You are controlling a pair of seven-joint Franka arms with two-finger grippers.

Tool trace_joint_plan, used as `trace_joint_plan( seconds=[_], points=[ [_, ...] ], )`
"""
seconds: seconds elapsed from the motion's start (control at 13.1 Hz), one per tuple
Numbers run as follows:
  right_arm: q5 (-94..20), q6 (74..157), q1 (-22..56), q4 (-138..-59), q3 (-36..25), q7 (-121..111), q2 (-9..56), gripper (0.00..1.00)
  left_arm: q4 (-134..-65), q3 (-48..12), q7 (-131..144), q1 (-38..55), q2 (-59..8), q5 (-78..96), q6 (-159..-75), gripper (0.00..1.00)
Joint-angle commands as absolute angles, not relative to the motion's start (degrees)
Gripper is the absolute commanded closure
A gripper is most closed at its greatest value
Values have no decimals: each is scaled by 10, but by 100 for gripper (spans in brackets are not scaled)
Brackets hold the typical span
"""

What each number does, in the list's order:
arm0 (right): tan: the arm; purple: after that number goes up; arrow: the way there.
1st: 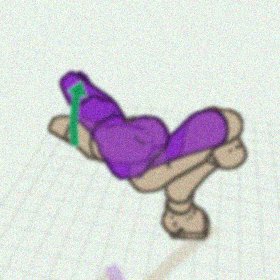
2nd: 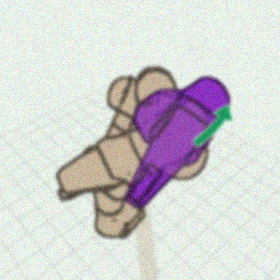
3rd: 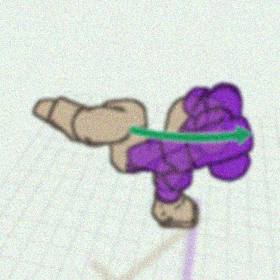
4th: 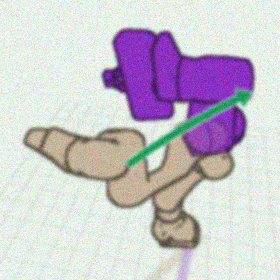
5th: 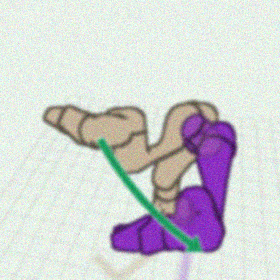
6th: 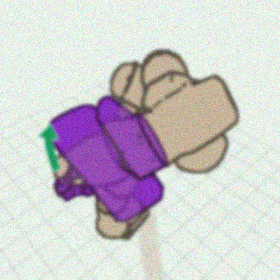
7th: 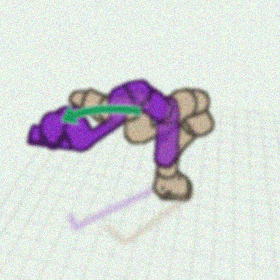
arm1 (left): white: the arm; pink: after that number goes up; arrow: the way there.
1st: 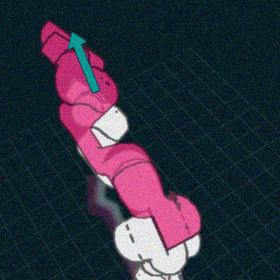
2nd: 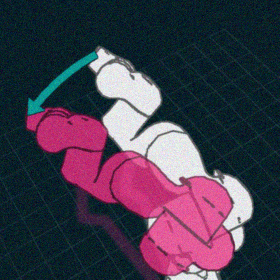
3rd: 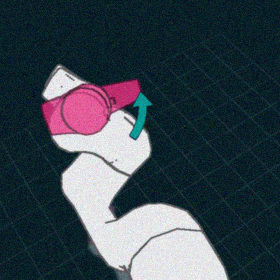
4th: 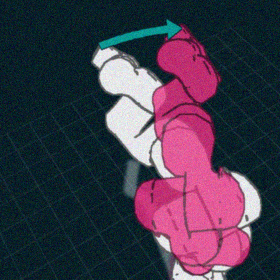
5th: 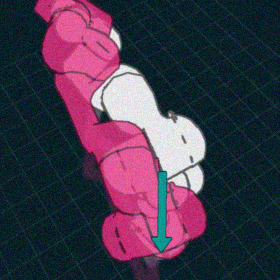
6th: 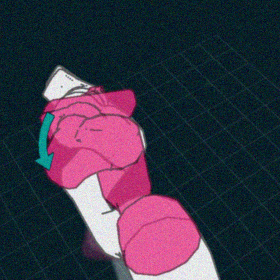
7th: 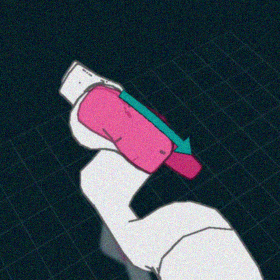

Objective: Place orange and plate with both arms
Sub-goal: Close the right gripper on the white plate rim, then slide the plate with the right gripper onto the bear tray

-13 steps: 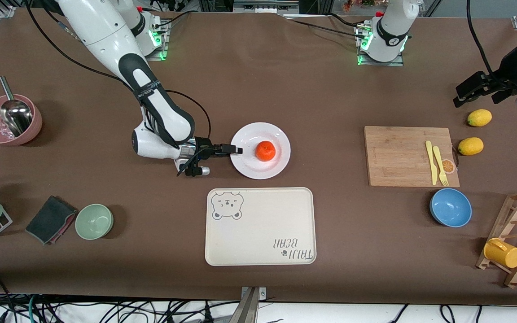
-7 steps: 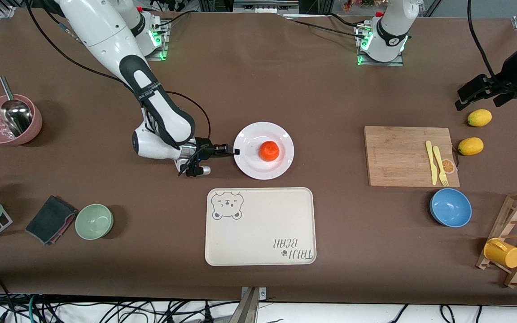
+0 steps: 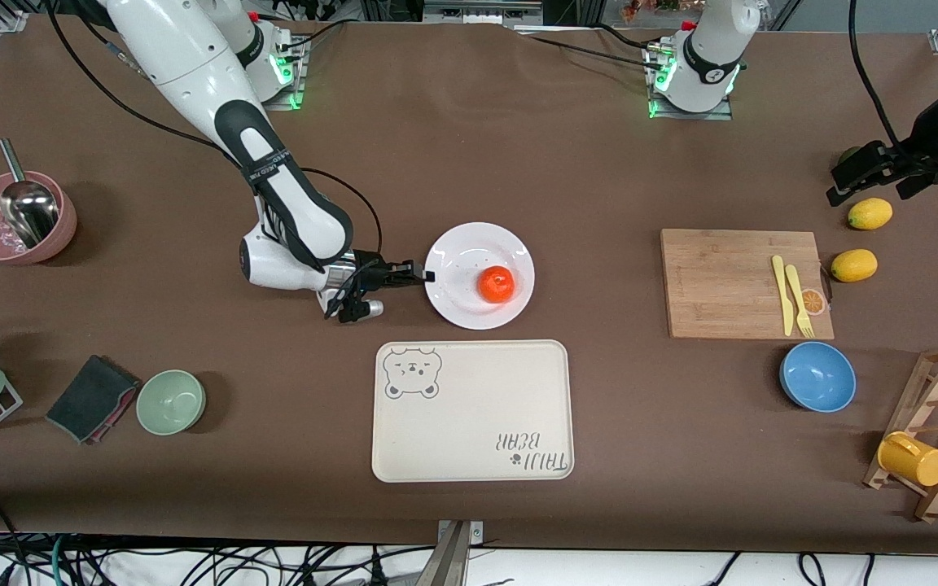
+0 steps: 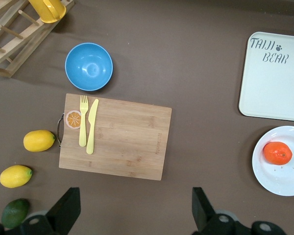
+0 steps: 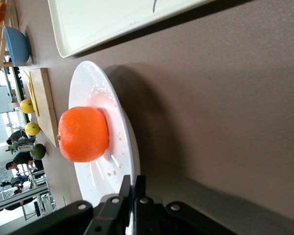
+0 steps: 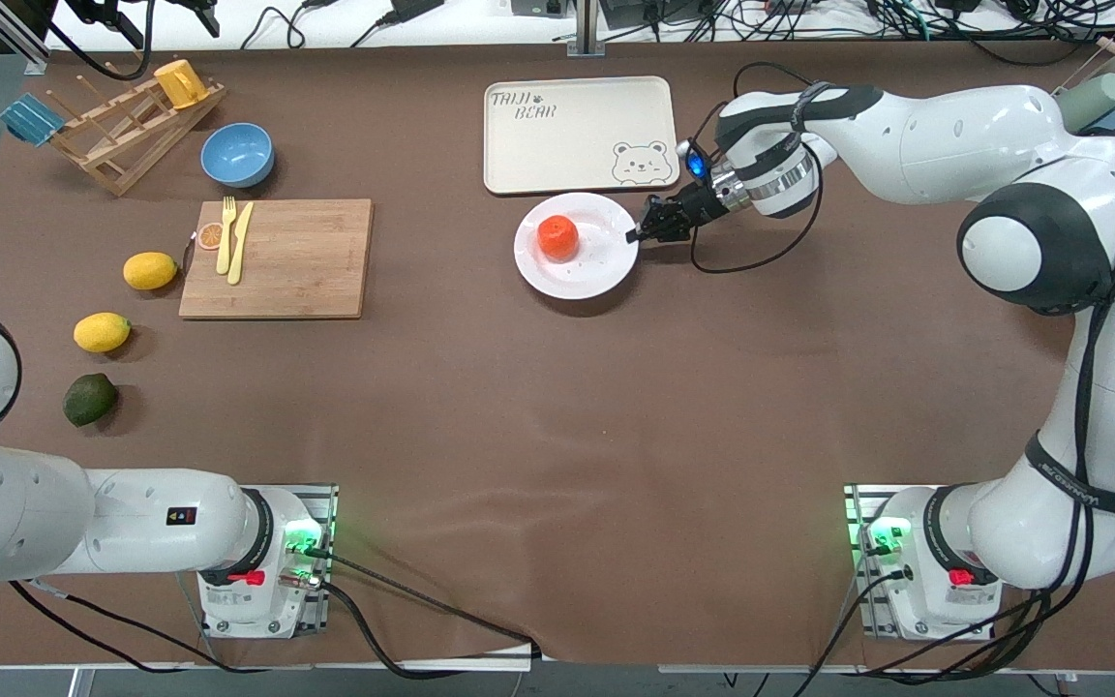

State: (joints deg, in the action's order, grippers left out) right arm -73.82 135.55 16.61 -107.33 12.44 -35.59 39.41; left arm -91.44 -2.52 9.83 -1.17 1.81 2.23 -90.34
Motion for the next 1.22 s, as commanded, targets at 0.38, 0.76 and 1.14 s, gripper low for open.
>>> trace_joint_plan(
  seconds=[0.38,0.76,1.14],
  points=[
    [-871,1325,150,-1048,123,-439,396,100,-897,-26,102,-14,11,24,-898,0],
    [-882,1321,139,-970,122,-384,417,100,-898,-25,102,-14,11,24,-897,0],
    [-876,1371,139,-812,120,-318,529,100,-898,-25,102,-14,11,24,-897,0]
  ],
)
